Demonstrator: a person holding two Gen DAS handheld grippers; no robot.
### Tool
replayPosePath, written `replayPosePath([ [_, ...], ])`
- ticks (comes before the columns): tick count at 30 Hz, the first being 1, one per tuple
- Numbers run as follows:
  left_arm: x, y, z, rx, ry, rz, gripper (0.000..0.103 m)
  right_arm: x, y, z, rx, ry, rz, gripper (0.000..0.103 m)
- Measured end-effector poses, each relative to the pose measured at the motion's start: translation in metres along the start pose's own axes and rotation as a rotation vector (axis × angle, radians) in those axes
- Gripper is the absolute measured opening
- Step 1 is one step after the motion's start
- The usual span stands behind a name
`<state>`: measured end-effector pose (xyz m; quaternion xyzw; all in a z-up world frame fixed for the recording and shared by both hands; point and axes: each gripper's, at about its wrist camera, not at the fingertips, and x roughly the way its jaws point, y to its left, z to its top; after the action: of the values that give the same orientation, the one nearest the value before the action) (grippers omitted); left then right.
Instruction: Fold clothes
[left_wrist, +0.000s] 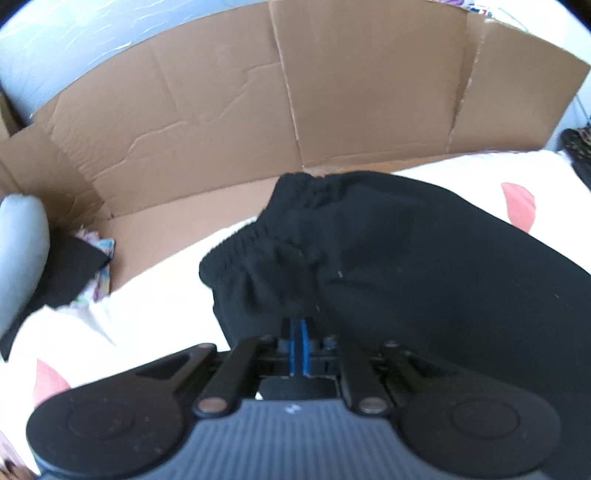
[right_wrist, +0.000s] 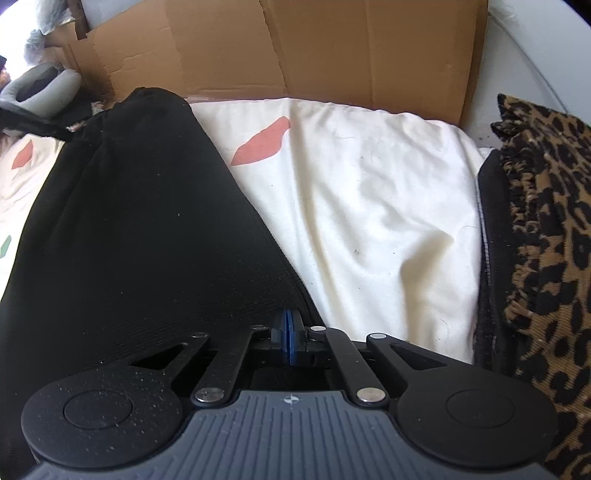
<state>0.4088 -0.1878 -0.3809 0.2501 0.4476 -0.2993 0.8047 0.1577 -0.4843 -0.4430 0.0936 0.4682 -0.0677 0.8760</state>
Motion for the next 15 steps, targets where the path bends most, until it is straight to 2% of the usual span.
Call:
replayPosePath([
  [4,0.005,-0.004,-0.015,0.007,0.009,-0.033,0.007,-0.011,0.003,0.002,0.025,-0.03,0.016,0.004],
  [8,0.022,-0.008,-0.032,0.008,0.053,0.0,0.007,-0.021,0.013,0.005,0.042,-0.066,0.101,0.006],
  [10,0.032,-0.01,-0.04,0.007,0.068,0.028,0.007,-0.023,0.022,0.004,0.024,-0.066,0.133,0.011],
  [12,0.035,-0.011,-0.044,-0.009,0.057,0.036,0.007,-0.021,0.03,0.003,0.001,-0.057,0.145,0.023],
  [15,0.03,-0.013,-0.047,-0.03,0.04,0.03,0.007,-0.017,0.033,-0.003,-0.016,-0.034,0.135,0.029],
])
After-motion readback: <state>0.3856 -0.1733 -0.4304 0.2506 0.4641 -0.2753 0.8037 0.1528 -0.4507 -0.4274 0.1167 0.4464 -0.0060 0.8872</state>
